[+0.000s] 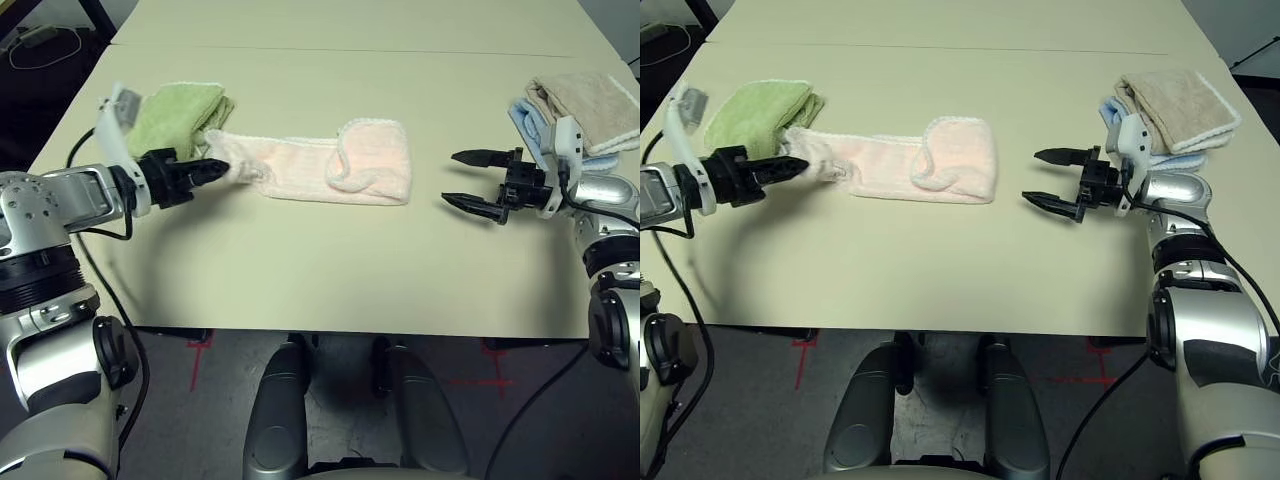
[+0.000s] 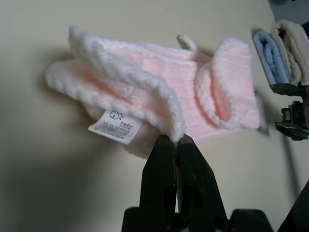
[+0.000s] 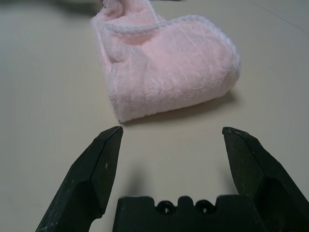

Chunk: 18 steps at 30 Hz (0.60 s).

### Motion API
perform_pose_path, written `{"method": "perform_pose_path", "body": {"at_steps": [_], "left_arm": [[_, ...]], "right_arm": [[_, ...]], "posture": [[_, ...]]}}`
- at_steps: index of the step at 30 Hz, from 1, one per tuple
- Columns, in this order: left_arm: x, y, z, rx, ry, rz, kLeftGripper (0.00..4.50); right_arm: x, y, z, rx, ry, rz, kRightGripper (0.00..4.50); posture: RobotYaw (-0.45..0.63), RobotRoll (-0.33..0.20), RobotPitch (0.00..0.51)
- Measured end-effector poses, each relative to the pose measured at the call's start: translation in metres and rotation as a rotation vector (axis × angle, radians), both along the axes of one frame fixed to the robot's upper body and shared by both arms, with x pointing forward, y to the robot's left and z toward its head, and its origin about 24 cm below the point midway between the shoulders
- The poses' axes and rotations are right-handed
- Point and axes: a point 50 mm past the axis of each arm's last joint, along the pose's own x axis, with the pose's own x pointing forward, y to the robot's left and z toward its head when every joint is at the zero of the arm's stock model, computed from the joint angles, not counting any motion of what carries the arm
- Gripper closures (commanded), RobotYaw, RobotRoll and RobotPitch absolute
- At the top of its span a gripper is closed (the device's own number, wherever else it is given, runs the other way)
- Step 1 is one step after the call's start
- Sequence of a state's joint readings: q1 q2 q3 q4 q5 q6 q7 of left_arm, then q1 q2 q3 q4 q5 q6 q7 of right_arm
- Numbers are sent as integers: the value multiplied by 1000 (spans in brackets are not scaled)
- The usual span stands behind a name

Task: Fold the towel and set it aside.

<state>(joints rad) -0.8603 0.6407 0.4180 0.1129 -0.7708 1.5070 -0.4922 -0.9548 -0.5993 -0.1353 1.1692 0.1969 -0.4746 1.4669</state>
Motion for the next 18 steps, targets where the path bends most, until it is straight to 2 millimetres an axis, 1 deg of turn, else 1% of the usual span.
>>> {"method": "perform_pose_path", "body": {"at_steps": [6, 10, 12, 18], "left_arm": [[8, -29, 17, -10, -74, -90, 4454], [20, -42, 27, -6, -119, -105, 4454], [23, -50, 30, -8, -129, -125, 4454], [27, -87, 32, -3, -125, -269, 4454]], "right_arm": [[0, 0, 0, 0, 1, 1, 0], [0, 1, 0, 0, 1, 2, 0], [0, 1, -1, 0, 1, 3, 0], [1, 3, -1, 4, 2, 6, 0]], "posture": [[74, 0, 214], [73, 0, 213], [74, 0, 213], [71, 0, 214]]}}
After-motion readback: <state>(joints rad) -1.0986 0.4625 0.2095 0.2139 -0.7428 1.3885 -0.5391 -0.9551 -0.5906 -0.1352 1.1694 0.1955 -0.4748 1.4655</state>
